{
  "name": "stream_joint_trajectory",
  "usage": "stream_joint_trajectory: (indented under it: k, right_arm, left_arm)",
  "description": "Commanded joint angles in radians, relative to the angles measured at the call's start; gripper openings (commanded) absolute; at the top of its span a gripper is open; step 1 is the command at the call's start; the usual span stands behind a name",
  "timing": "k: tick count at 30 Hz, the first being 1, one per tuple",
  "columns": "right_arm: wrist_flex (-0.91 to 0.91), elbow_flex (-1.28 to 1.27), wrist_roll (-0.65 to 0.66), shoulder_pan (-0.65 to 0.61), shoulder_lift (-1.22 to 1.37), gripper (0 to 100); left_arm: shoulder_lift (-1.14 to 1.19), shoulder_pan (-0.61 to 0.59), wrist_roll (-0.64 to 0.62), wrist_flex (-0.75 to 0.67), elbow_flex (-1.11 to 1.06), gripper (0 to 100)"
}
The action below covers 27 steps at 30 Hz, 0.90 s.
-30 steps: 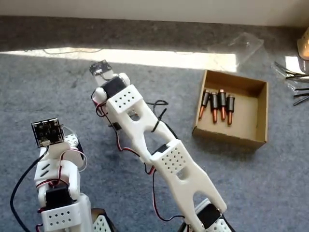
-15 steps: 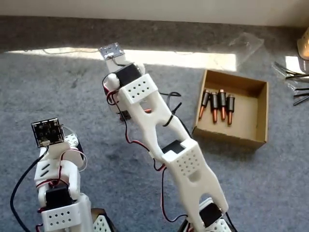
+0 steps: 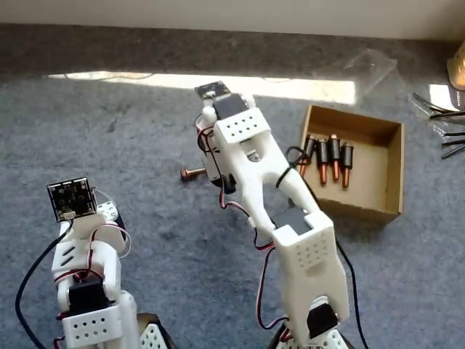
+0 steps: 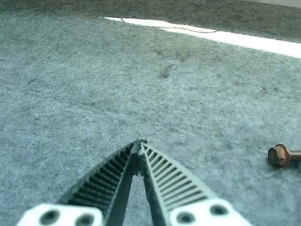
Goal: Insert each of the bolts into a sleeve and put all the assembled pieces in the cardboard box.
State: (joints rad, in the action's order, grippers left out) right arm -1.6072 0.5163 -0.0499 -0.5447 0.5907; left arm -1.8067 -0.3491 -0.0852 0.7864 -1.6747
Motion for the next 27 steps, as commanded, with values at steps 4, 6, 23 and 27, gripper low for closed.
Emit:
stream_joint_trajectory:
  k: [4, 6, 23, 27]
  right_arm:
    - [0.127, -0.077, 0.054, 0.079, -0.070, 0.5]
    - [0.131, -0.082, 0.091, 0.097, -0.070, 0.5]
    - [0.197, -0.140, 0.106, 0.101, 0.033, 0.5]
    - [0.194, -0.140, 0.106, 0.097, 0.054, 0.9]
  left_arm:
    - [-0.005, -0.005, 0.008, -0.002, -0.021, 2]
    - [-0.005, -0.005, 0.008, -0.002, -0.021, 2]
    - [-0.005, -0.005, 0.008, -0.002, -0.021, 2]
    - [-0.005, -0.005, 0.008, -0.002, -0.021, 2]
